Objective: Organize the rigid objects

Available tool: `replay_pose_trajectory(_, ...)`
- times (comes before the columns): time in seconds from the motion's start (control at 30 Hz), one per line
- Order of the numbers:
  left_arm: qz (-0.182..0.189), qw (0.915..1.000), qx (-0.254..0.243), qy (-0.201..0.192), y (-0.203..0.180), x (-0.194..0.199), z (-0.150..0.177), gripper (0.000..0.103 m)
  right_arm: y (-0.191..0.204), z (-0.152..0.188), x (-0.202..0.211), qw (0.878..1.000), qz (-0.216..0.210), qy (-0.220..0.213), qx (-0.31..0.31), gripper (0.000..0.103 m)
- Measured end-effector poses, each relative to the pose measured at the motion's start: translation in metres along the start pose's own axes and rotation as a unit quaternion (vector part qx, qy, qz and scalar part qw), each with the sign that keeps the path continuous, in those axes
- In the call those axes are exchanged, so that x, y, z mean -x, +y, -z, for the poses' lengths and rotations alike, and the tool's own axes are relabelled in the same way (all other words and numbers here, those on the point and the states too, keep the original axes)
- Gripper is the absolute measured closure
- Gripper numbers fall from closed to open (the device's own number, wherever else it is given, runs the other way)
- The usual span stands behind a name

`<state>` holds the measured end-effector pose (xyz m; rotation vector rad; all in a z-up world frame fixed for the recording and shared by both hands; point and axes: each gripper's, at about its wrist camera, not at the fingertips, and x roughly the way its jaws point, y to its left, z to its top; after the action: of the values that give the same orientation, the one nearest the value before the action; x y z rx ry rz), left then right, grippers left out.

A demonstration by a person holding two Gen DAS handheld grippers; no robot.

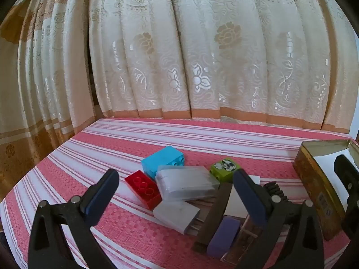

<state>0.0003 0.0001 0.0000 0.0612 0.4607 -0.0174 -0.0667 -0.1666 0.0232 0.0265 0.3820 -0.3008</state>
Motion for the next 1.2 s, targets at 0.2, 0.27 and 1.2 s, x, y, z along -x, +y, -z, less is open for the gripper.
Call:
replay_pose_trajectory(0.2,0.005,1.0000,-0.002,-0.003,-0.001,0.000,0.000,0.000,-0.003,-0.002,0.001,1.000,0.007,-0.008,-0.012,0.000)
replay_pose_trajectory(0.27,0.009,0.9999,-0.004,-0.005,-0.001,0.001,0.000,0.000,-0.006,-0.001,0.000,1.000,0.011,-0.005,-0.014,0.000)
replay_pose_trajectory(1.2,0.026,0.9997,-0.001,-0.005,-0.005,0.004,0.002,0.000,-0.010,-0.002,-0.003,1.000,0.022,0.005,-0.016,0.001)
